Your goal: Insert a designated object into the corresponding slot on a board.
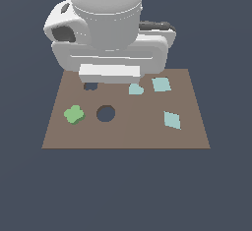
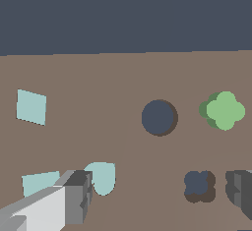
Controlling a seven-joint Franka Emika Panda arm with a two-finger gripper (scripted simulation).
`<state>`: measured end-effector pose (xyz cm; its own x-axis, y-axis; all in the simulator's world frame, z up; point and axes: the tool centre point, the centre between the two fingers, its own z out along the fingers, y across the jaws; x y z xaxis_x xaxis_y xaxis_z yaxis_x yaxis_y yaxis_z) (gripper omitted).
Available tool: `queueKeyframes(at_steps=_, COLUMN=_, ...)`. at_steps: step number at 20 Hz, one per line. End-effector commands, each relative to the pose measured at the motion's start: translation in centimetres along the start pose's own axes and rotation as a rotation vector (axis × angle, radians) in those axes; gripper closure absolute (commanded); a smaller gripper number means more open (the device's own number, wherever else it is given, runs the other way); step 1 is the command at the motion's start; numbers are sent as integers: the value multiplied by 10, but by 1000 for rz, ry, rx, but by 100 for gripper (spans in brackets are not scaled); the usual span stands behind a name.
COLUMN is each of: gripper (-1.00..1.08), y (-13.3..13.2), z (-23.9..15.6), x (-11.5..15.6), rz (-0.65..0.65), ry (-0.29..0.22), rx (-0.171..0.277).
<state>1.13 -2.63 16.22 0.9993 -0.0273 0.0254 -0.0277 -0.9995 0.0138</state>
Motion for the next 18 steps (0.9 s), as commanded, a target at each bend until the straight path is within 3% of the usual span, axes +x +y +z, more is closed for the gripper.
queueKeyframes(at_steps=1, gripper=-92, y=0, z=0, x=0, rz=0, ry=0, rx=0)
queueKeyframes(at_steps=18, gripper=-92, y=29, z=23, x=-1, rz=-143, ry=-4, rx=5)
